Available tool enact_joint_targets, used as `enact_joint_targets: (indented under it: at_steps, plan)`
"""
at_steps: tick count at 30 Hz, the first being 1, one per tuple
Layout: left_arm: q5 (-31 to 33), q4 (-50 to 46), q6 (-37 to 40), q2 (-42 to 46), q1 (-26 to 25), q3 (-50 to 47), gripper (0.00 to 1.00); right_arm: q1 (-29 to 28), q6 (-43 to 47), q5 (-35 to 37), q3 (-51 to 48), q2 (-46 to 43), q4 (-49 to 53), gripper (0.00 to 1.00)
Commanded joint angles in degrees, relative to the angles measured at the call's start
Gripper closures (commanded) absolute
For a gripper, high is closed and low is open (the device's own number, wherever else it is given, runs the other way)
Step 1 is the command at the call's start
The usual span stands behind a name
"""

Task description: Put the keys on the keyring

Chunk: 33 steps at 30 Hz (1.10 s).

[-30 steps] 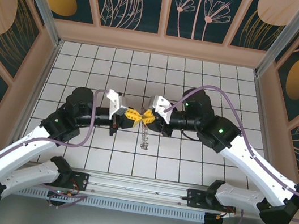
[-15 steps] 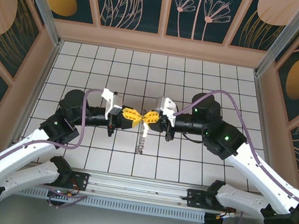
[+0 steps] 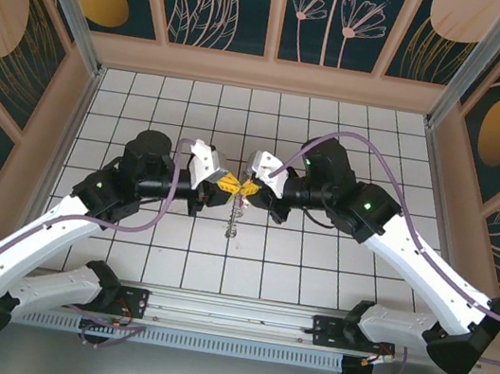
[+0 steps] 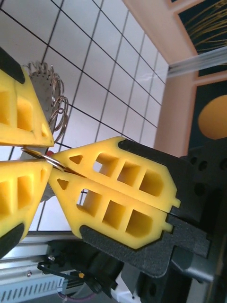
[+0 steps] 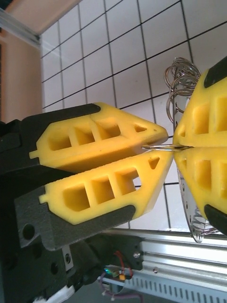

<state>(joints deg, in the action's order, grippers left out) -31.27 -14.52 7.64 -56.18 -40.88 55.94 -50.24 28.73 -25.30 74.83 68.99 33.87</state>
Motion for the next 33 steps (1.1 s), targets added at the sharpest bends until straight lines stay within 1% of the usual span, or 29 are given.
enact_joint_targets:
  at_steps: [1, 3, 8, 12, 13, 15, 17, 20, 27, 31, 33]
  plan:
    - [1.69, -3.18, 3.26, -0.58, -0.26, 1.89, 0.92, -0.30, 3.58, 2.57, 4.49, 2.32, 4.97, 1.00]
    - [1.79, -3.34, 3.60, -0.85, -0.28, 1.87, 1.00, -0.46, 4.40, 3.38, 5.46, 3.48, 6.46, 1.00]
    - [0.12, -2.04, 2.92, -0.86, -0.26, 0.94, 1.00, -0.56, 4.91, 3.72, 5.65, 4.10, 6.60, 1.00]
    - [-3.37, 4.50, -0.67, 1.56, -0.31, -2.47, 1.00, -0.57, 3.13, 2.90, 2.72, 1.88, 2.80, 1.00]
    - [-4.48, 6.69, -1.85, 2.22, -0.28, -3.36, 1.00, -0.58, 2.42, 2.68, 1.62, 1.00, 1.30, 0.99]
    - [-6.87, 10.83, -4.30, 3.28, -0.32, -4.63, 1.00, -0.48, 1.28, 1.72, -0.41, -0.76, -1.46, 0.91]
    - [-8.76, 14.50, -6.46, 4.30, -0.33, -5.69, 1.00, -0.48, 0.35, 0.53, -1.87, -2.07, -3.41, 0.86]
    - [-10.74, 17.99, -8.46, 5.67, -0.28, -6.71, 1.00, -0.39, -1.00, -1.24, -3.83, -3.70, -5.65, 0.84]
    - [-14.02, 21.93, -11.29, 7.00, -0.26, -7.50, 1.00, -0.32, -2.51, -3.33, -5.94, -6.03, -8.86, 0.86]
    - [-16.45, 27.06, -14.74, 7.59, -0.32, -9.01, 1.00, -0.21, -2.98, -4.18, -6.67, -7.67, -10.86, 0.92]
    - [-16.99, 27.71, -15.45, 7.32, -0.26, -9.31, 1.00, -0.13, -3.11, -4.41, -6.95, -8.24, -11.75, 0.96]
